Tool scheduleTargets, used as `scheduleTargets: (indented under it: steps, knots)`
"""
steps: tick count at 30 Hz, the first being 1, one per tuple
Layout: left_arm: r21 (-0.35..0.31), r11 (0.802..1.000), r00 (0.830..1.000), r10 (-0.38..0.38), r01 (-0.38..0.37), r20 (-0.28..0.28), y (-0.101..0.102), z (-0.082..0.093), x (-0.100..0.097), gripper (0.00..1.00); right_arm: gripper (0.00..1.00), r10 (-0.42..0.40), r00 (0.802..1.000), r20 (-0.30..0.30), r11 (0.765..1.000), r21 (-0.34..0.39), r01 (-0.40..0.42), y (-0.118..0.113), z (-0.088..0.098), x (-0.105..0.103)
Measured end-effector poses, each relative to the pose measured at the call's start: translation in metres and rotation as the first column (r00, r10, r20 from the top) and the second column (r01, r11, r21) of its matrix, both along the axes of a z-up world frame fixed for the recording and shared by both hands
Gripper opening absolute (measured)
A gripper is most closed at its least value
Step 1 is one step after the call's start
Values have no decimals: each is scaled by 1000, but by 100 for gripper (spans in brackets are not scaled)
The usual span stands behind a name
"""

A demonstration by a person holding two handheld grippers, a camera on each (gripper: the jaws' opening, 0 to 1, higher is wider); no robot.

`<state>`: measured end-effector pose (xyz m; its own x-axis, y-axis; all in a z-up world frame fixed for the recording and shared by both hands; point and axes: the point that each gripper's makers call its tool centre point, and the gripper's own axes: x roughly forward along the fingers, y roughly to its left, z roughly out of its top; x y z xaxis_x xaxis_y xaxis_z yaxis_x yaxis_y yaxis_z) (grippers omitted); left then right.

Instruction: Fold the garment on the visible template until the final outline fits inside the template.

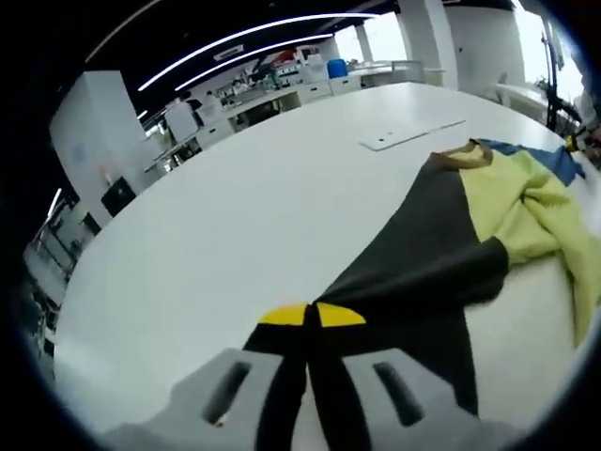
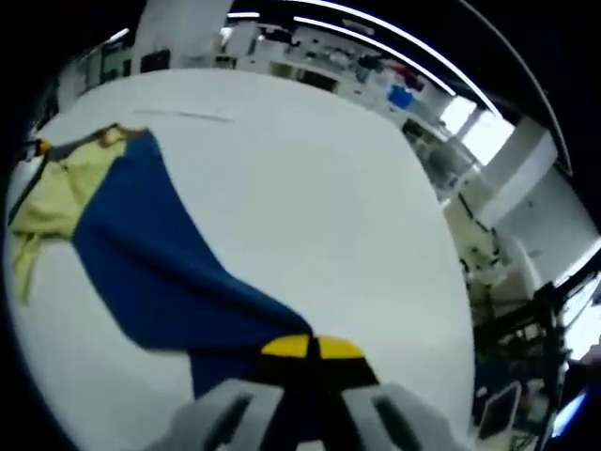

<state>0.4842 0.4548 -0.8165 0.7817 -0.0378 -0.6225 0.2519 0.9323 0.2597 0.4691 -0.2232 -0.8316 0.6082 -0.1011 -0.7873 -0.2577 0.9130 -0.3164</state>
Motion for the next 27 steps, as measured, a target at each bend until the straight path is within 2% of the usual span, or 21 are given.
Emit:
scheduleTargets:
  steps: [3, 5, 7, 8, 9, 12, 18, 21, 27]
  knots:
    - [-11, 1000, 1000, 8, -8, -1, 0, -1, -1, 0, 0, -8, 1000, 12, 999, 43, 7, 5, -1, 3]
    - [-57, 998, 999, 41, -41, -6, -2, 0, -5, 0, 0, -38, 999, 33, 996, 88, 35, 9, 0, 4]
    - [-66, 997, 999, 48, -48, 2, -2, 4, -7, 2, 0, -85, 995, 48, 983, 168, 75, 16, 4, 2]
    - [-69, 996, 999, 51, -51, 5, -3, 6, -8, 4, 4, -100, 994, 53, 978, 190, 88, 17, 5, 2]
    - [-80, 995, 999, 53, -53, 9, -3, 7, -10, 7, 13, -121, 991, 58, 970, 218, 106, 18, 6, 3]
    - [-151, 986, 998, 67, -64, 14, -2, 11, -13, 18, 33, -128, 990, 58, 961, 255, 109, 22, 9, 2]
    - [-189, 981, 998, 46, -39, 32, -10, 21, -34, 42, 60, -85, 995, 55, 944, 325, 63, 48, 18, -6]
    - [-197, 980, 999, 18, -12, 31, -20, 25, -49, 54, 73, -36, 998, 54, 932, 362, 14, 71, 24, -15]
    - [-210, 977, 999, -25, 33, 38, -35, 28, -71, 74, 88, 67, 995, 67, 907, 411, -89, 122, 36, -30]
